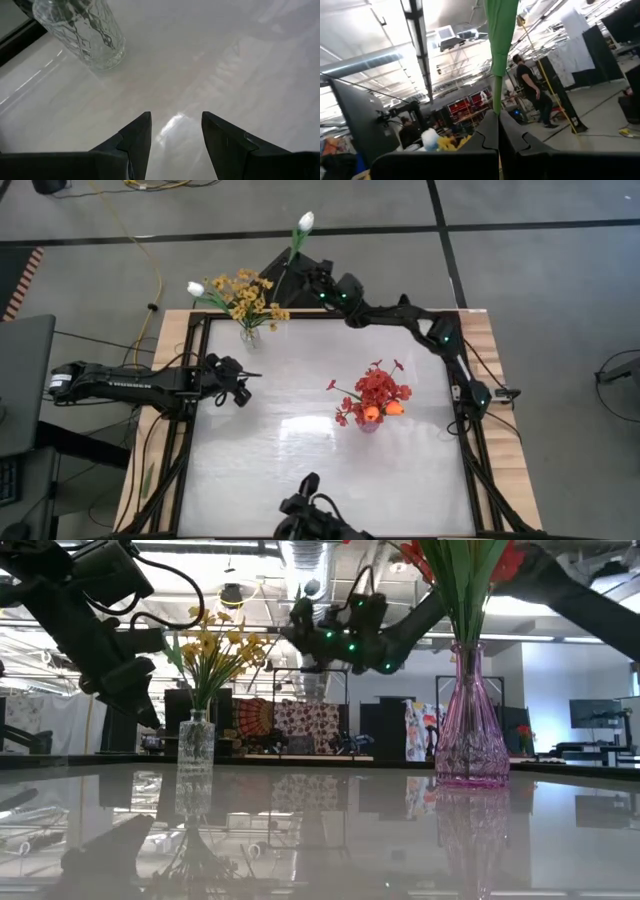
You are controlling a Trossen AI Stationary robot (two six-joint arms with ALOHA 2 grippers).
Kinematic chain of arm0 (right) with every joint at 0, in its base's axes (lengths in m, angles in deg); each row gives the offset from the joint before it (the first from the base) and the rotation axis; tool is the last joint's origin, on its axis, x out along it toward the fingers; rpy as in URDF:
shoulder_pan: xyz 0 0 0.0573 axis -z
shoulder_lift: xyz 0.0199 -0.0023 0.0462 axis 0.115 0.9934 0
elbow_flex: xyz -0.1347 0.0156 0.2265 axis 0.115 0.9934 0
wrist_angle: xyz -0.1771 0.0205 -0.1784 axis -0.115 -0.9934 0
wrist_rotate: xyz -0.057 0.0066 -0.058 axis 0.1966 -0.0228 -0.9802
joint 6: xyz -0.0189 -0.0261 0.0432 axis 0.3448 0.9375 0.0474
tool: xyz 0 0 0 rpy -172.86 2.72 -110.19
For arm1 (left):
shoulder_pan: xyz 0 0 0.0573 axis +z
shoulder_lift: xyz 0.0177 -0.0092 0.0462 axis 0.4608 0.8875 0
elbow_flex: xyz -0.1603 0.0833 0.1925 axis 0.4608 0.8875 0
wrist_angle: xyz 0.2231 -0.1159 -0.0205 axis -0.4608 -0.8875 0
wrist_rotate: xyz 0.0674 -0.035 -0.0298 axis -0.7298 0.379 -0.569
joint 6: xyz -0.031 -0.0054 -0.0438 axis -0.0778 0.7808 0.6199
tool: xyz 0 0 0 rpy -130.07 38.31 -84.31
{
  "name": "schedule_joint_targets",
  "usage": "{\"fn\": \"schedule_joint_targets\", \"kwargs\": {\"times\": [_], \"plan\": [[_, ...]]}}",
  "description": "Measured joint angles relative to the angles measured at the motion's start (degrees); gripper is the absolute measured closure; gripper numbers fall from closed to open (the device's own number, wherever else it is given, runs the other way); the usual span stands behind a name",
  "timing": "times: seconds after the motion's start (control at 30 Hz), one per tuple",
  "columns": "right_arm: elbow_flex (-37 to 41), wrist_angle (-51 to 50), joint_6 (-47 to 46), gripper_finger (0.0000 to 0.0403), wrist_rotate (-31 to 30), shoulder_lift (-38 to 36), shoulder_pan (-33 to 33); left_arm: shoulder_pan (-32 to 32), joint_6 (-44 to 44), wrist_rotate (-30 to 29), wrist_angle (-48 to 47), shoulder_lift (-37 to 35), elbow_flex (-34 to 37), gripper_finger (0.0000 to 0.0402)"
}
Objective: Sort flowers into vase by color
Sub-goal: Put the white flower into the clear transparent vase
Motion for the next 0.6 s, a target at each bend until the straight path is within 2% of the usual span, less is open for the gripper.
{"fn": "schedule_joint_targets", "kwargs": {"times": [0.2, 0.43, 0.6], "plan": [[-3.7, 0.6, -2.2, 0.0385, -3.6, 5.3, -1.3, 0.0, -1.6, -0.3, -0.7, 0.1, 0.0, 0.0238], [-9.4, 5.9, -8.2, 0.0385, -3.6, 11.9, -2.2, 2.0, -1.7, -1.3, -0.7, 0.1, 0.0, 0.0238], [-11.8, 5.1, -8.7, 0.0385, -3.2, 14.6, -3.4, 5.0, -2.0, -6.2, -0.6, 0.1, 0.0, 0.0238]]}}
